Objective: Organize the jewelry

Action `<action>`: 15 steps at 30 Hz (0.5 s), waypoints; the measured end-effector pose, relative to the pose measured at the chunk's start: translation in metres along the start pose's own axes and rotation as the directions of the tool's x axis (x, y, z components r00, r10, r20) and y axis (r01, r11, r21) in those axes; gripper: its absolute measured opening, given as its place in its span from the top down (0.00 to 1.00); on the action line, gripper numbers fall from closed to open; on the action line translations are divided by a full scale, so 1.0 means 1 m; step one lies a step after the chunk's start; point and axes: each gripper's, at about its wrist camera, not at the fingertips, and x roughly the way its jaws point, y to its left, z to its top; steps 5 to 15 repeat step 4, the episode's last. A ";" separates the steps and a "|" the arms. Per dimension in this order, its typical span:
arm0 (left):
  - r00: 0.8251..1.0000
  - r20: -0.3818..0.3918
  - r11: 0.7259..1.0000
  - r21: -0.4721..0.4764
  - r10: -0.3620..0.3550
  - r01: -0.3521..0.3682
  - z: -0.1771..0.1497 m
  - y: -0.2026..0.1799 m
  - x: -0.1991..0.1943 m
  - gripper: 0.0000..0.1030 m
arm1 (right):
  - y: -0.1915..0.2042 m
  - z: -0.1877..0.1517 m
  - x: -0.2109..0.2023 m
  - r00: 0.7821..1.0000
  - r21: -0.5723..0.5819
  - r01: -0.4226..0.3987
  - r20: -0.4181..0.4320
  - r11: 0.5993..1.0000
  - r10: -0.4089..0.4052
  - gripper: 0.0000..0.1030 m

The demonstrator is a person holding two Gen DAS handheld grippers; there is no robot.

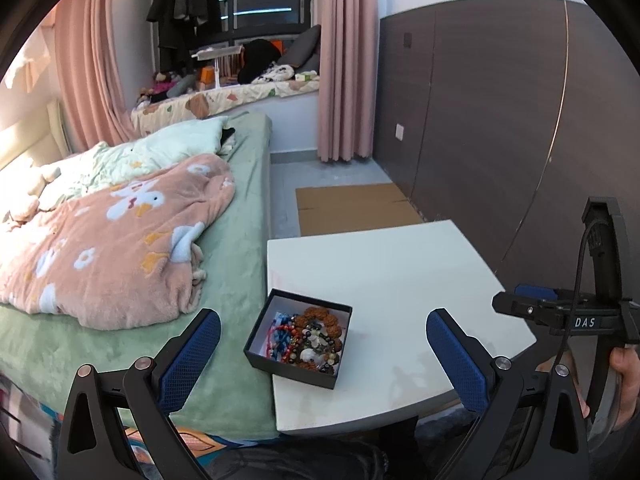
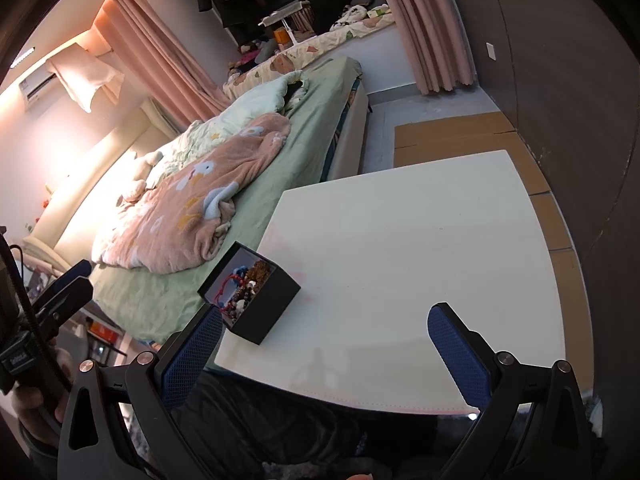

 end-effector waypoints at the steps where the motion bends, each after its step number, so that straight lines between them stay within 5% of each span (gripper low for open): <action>1: 1.000 -0.011 1.000 0.002 0.001 -0.001 0.001 0.000 0.002 0.00 | 0.000 0.000 0.001 1.000 0.002 -0.002 -0.002 1.000 0.002 0.00; 15: 0.999 -0.043 1.000 0.015 0.028 -0.027 0.004 0.001 0.009 0.00 | 0.000 0.003 0.009 1.000 0.008 -0.004 -0.015 1.000 0.004 0.00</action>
